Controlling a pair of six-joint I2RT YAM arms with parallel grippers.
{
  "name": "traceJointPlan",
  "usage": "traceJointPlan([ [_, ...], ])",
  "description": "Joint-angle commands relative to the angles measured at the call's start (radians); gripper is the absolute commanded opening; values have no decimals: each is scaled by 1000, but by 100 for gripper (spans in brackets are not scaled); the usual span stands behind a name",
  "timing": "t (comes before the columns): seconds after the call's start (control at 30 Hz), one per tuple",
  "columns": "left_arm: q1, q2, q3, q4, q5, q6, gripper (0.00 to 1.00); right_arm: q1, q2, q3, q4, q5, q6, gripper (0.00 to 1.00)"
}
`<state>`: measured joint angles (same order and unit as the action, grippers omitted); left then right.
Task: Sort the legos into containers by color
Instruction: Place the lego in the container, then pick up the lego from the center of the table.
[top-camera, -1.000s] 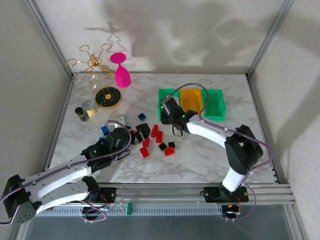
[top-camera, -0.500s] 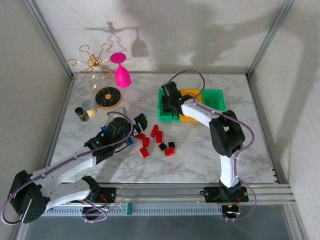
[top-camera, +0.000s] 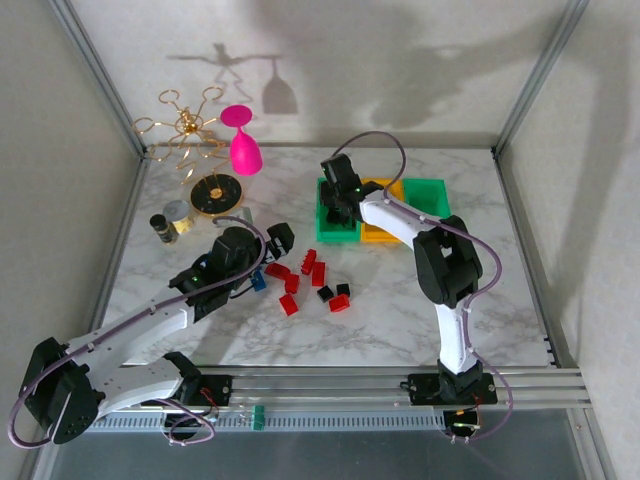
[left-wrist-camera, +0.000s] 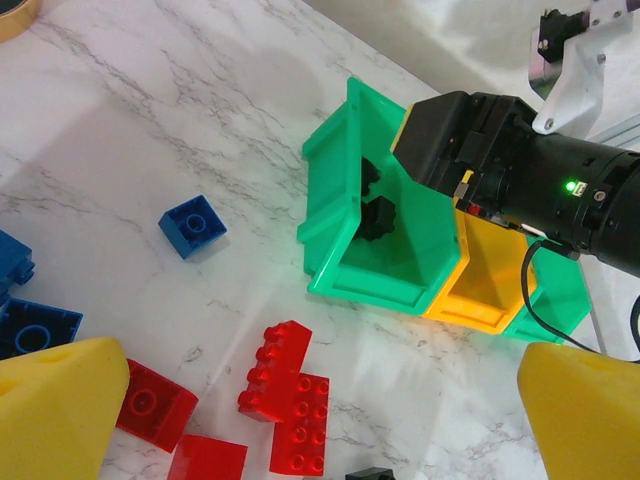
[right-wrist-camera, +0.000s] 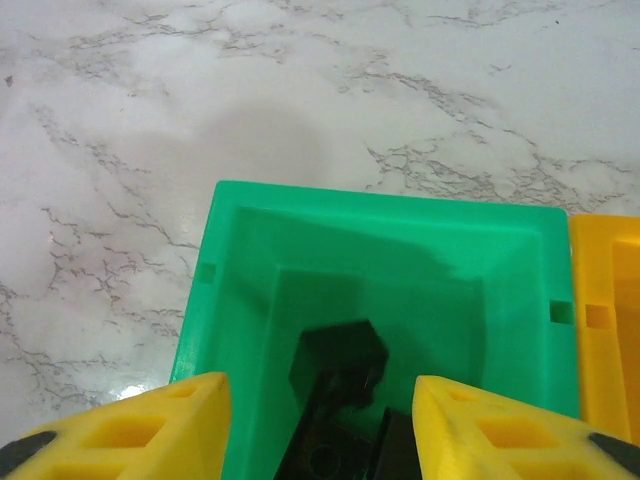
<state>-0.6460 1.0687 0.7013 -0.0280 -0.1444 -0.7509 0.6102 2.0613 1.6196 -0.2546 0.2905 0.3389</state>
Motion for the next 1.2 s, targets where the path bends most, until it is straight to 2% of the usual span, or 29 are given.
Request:
traceJointPlan([
  [0.0,8,-16,25,8,34,-1,100,-3,-83,12,-31,-2,-16,51],
  [0.17,-6,-43,3,8,67,-30,100,-1,-220,-130,4,-82,27,54],
  [0.33,-56,-105,-45,-6,45,-54,100,2,-369,-307,4,-150,67,57],
  [0.6,-143,-165,-98,-39,-15,-104,100,40,-552,-537,-49,-161,117,61],
  [0.87,-222,-166,-150,-9,-28,-162,100,129,-625,-670,-77,-151,200,66],
  [1.17,-294,-179,-187,-3,-71,-220,100,220,-592,-767,-42,-131,322,70],
])
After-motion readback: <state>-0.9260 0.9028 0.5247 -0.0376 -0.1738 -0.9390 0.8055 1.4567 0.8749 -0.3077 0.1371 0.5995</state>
